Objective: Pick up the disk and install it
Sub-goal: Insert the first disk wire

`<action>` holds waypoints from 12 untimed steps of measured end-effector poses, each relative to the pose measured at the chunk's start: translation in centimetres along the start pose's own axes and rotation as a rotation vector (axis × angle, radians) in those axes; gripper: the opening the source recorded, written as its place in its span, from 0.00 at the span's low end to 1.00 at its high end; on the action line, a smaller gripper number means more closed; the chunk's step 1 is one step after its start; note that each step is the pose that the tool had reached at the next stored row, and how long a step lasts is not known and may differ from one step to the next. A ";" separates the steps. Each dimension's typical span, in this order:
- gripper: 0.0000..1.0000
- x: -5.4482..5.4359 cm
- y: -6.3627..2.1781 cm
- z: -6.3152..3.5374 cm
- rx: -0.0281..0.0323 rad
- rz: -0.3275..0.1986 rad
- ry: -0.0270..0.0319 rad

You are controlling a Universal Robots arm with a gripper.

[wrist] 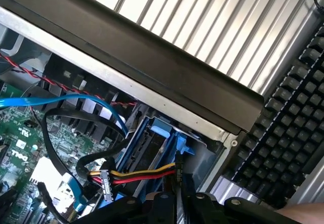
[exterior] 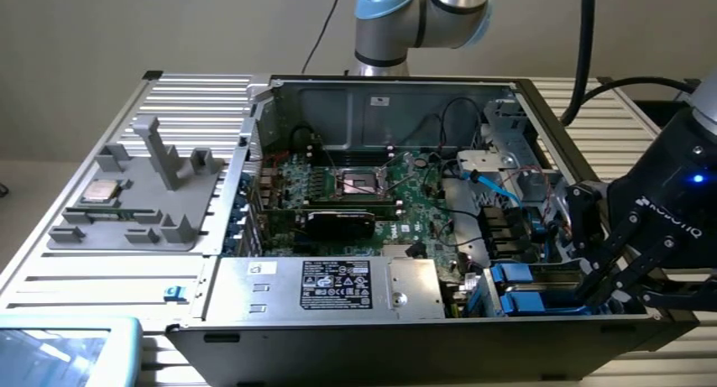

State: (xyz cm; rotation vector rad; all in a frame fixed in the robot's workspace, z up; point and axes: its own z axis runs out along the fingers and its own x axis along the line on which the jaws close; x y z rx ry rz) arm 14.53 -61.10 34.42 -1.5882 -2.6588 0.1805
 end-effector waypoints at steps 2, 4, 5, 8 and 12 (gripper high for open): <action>0.16 0.1 0.04 -0.02 0.0001 0.001 -0.0001; 0.16 0.1 0.05 -0.02 0.0004 0.008 0.0007; 0.16 0.1 0.05 -0.02 0.0005 0.012 0.0013; 0.16 0.1 0.06 -0.03 0.0013 0.041 0.0047; 0.16 0.1 0.06 -0.02 0.0028 0.101 0.0120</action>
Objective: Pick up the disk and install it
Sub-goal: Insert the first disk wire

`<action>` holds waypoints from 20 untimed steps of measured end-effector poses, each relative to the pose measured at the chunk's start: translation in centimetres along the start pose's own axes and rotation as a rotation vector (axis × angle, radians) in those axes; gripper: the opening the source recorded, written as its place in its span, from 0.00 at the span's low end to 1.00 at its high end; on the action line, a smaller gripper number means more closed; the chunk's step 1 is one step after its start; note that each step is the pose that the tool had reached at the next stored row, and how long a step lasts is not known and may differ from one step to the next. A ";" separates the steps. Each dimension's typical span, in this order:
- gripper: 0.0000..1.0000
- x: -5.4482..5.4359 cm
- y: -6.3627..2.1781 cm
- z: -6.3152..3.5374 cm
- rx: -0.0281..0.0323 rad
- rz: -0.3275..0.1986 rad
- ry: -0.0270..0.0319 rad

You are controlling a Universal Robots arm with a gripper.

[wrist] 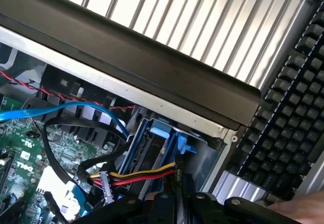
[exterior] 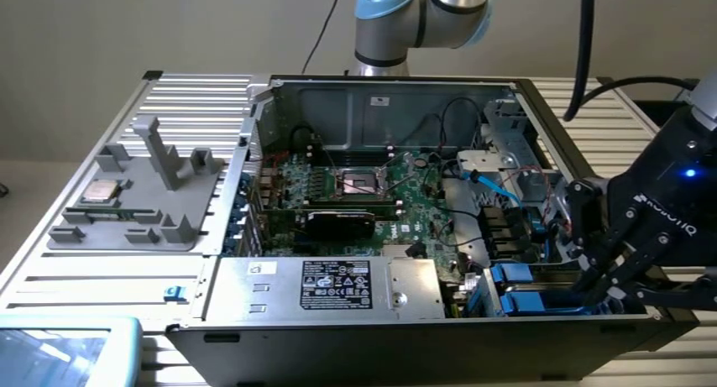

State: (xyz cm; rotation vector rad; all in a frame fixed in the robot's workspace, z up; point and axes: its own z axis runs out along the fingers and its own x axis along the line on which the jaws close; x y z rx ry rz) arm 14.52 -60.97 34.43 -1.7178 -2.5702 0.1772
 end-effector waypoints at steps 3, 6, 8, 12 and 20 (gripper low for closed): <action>0.16 0.0 0.00 0.01 0.0012 0.033 0.0029; 0.16 0.0 -0.02 0.00 0.0016 0.034 0.0024; 0.16 0.0 -0.04 0.01 0.0020 0.049 0.0040; 0.16 0.1 -0.06 0.06 0.0042 0.088 0.0056; 0.16 0.1 -0.03 0.09 0.0135 0.114 -0.0163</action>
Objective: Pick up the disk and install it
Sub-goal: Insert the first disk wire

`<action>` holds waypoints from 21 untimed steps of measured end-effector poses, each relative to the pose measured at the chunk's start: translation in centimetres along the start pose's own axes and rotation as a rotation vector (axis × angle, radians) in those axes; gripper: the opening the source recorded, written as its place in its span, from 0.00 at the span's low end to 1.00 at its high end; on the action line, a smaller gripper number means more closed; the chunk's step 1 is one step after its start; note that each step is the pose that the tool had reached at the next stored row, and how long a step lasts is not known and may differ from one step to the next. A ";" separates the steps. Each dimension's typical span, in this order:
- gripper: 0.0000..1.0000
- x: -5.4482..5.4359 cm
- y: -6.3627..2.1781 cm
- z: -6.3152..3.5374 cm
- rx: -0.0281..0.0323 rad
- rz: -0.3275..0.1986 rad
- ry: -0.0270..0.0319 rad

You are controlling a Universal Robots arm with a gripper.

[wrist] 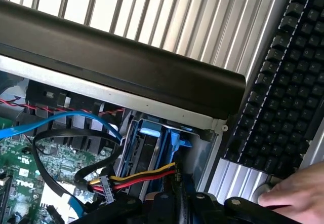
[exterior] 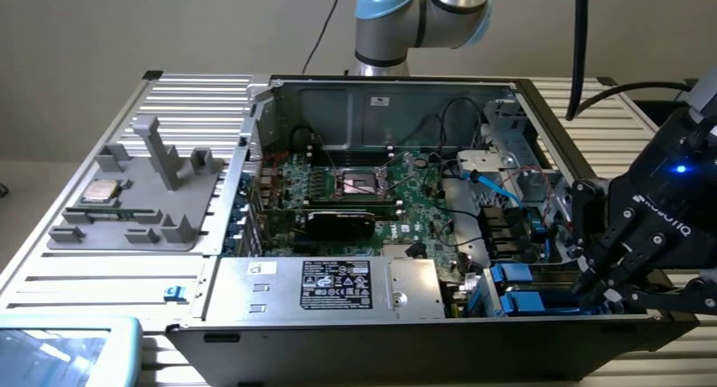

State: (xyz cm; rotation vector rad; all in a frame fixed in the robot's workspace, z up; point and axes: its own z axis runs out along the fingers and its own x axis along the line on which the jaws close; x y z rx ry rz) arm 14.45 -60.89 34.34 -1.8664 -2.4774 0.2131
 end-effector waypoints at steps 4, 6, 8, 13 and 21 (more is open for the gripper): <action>0.16 0.1 0.02 -0.01 0.0009 0.015 0.0020; 0.16 0.2 -0.01 -0.01 0.0018 0.032 0.0043; 0.16 0.2 -0.02 0.00 0.0024 0.043 0.0055; 0.16 0.2 -0.02 0.00 0.0037 0.045 0.0018; 0.16 0.2 -0.02 0.00 0.0170 0.090 0.0071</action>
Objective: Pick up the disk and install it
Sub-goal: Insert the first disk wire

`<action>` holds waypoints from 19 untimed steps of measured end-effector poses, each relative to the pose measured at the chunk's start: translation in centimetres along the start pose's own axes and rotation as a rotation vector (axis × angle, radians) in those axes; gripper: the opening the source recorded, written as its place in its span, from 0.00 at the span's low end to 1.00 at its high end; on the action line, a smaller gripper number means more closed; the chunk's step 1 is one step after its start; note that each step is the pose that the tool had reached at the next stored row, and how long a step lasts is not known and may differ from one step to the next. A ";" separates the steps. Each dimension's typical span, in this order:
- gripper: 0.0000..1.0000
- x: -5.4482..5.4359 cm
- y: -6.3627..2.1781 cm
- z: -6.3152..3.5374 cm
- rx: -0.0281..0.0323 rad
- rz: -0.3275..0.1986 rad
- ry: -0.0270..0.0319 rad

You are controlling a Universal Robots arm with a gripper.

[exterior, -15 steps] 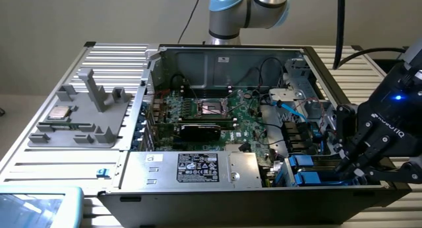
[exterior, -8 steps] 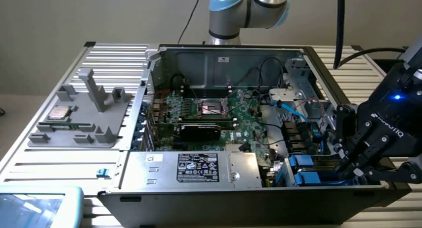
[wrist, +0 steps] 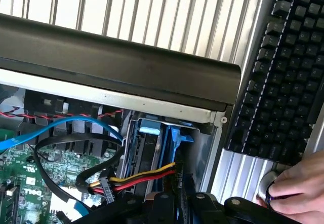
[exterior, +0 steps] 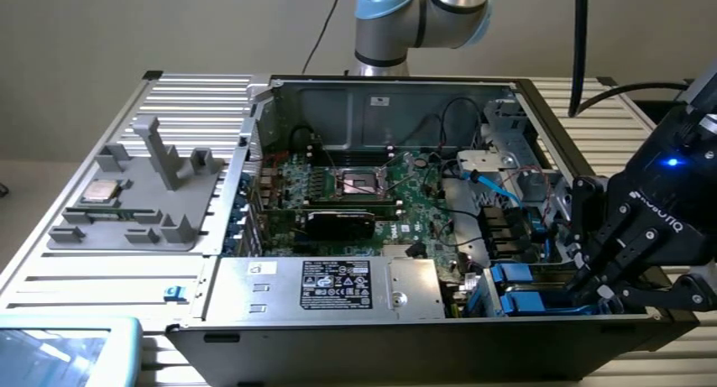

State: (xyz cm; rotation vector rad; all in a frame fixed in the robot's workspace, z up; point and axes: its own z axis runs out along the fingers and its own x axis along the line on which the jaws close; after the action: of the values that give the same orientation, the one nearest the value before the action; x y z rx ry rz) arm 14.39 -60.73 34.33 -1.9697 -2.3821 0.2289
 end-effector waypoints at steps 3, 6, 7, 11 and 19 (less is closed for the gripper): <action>0.16 0.0 0.02 -0.01 0.0060 0.015 0.0031; 0.16 0.0 0.01 -0.01 0.0169 0.046 0.0091; 0.16 0.0 0.00 -0.01 0.0211 0.056 0.0113; 0.16 0.0 0.01 0.00 0.0431 0.091 0.0199; 0.16 0.0 0.05 0.06 0.0573 0.127 0.0284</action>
State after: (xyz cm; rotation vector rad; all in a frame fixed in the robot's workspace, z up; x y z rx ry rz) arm 14.42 -60.73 34.27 -2.0852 -2.2104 0.2686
